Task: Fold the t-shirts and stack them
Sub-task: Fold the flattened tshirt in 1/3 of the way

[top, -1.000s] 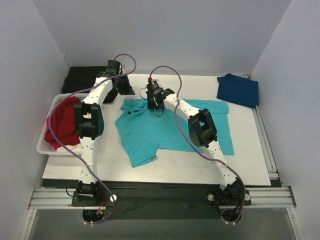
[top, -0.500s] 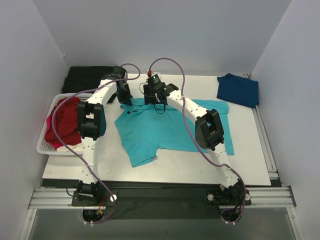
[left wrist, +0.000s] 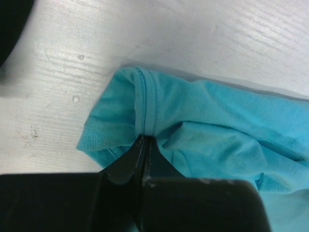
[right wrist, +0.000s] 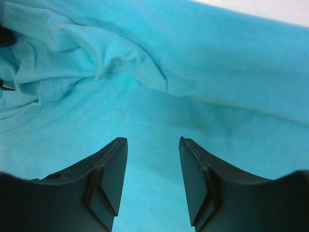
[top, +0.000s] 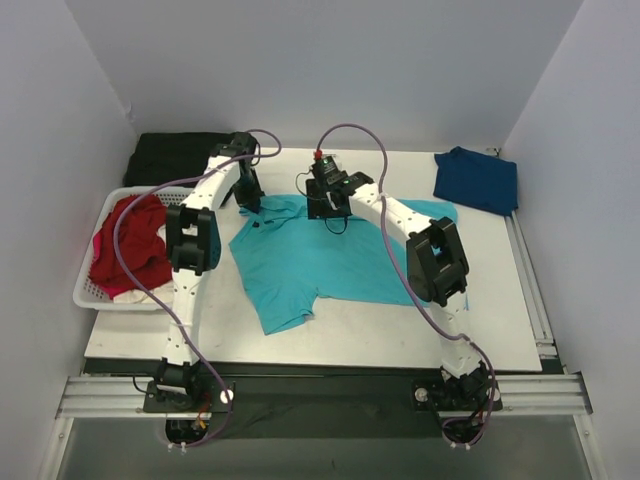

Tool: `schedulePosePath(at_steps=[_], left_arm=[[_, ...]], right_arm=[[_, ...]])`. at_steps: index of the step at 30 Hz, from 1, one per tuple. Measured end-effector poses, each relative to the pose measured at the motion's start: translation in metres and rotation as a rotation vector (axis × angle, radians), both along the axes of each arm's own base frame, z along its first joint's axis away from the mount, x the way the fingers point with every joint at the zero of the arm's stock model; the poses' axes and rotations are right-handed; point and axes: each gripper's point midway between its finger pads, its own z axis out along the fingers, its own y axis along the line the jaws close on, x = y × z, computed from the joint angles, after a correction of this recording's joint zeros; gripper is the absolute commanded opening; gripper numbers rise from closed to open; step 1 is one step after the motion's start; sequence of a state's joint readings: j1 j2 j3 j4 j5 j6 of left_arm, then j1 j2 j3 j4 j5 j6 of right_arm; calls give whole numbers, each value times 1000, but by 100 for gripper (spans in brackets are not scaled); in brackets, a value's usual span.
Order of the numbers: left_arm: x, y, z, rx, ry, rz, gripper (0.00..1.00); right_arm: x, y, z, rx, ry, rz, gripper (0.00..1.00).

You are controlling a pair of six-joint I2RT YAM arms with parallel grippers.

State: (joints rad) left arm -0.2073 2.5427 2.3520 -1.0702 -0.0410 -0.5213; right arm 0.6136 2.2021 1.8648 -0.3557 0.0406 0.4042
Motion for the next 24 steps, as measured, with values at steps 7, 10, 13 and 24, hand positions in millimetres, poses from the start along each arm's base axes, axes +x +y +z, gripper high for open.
schedulePosePath(at_steps=[7,10,13,24], left_arm=[[10,-7,0,-48,-34,15,2],[21,-13,2,-86,-78,7,8],[28,-17,5,-106,-100,2,8],[48,-11,0,-87,-140,65,1]], right_arm=[[6,-16,5,10,5,-41,48],[8,-19,7,15,4,-47,48],[7,-23,6,13,15,-52,48],[10,-35,7,24,32,-75,48]])
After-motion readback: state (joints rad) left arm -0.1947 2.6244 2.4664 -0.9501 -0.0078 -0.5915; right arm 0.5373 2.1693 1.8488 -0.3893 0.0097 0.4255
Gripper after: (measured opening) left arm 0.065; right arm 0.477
